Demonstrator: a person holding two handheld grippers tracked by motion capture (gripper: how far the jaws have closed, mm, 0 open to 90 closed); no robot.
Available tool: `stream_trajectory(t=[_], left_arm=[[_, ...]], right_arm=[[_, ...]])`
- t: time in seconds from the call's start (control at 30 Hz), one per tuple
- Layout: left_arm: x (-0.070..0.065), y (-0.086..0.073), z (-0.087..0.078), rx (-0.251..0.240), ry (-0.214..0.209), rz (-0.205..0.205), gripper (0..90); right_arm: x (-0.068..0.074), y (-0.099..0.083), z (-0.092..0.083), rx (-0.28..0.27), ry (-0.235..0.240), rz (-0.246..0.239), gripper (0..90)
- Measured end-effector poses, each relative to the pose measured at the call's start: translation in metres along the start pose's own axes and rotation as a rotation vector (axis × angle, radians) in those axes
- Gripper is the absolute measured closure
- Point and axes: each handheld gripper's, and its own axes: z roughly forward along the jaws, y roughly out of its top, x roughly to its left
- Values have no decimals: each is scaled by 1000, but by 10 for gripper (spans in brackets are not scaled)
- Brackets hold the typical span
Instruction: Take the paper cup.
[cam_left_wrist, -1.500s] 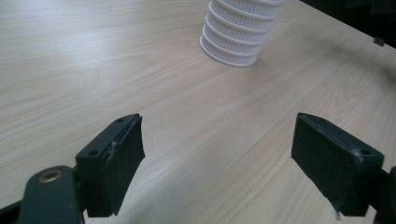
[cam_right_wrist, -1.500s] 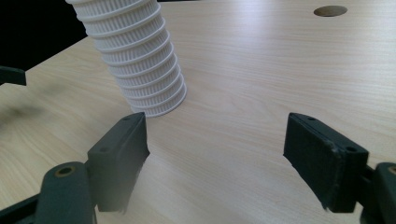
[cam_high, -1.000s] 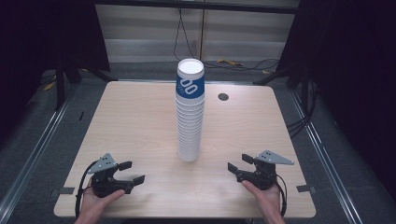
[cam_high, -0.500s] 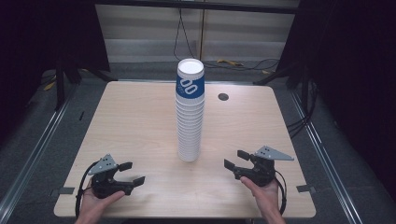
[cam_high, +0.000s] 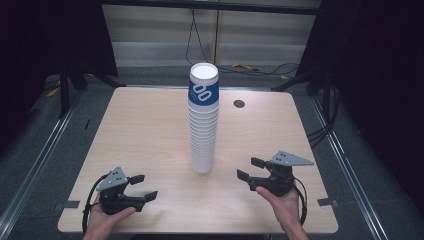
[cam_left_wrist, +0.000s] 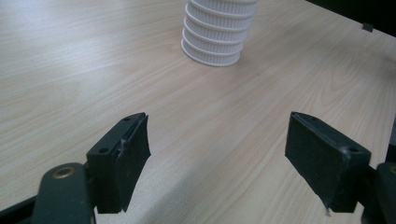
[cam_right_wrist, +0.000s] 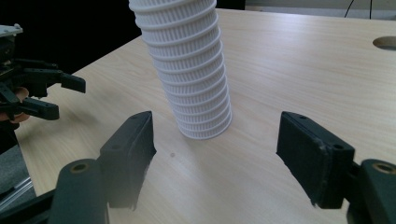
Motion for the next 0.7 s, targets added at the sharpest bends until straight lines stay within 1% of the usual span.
stream_trajectory(t=[0.03,0.07,0.1,0.2,0.23,0.37,0.4,0.43,0.5,0.53,0.57,0.63,0.7], left_arm=[[2,0,0,5,7,-1,216],[2,0,0,5,7,-1,216],[4,0,0,3,13,-3,216],[5,-1,0,5,12,-8,226],[5,-1,-1,6,12,-7,226],[5,-1,-1,0,11,1,244],[5,-1,-1,0,10,1,244],[5,-1,0,2,9,2,244],[5,0,0,1,4,-7,244],[5,0,0,1,4,-7,244],[5,0,-1,0,0,-17,244],[5,0,-2,-6,7,-13,246],[5,0,-2,-2,5,-9,245]], right_arm=[[1,5,0,-3,4,-11,275],[1,5,0,-3,4,-11,275],[3,11,-1,-5,12,-20,273],[5,22,-1,-7,23,-36,265],[5,22,-1,-7,23,-36,265],[7,41,-2,-29,41,-56,247],[7,41,-2,-29,41,-56,247],[7,47,-1,-41,55,-63,237],[8,53,1,-39,67,-72,227],[8,53,1,-39,67,-72,227],[9,56,1,-37,73,-75,224],[11,66,2,-36,81,-85,223],[12,69,2,-36,85,-89,223]])
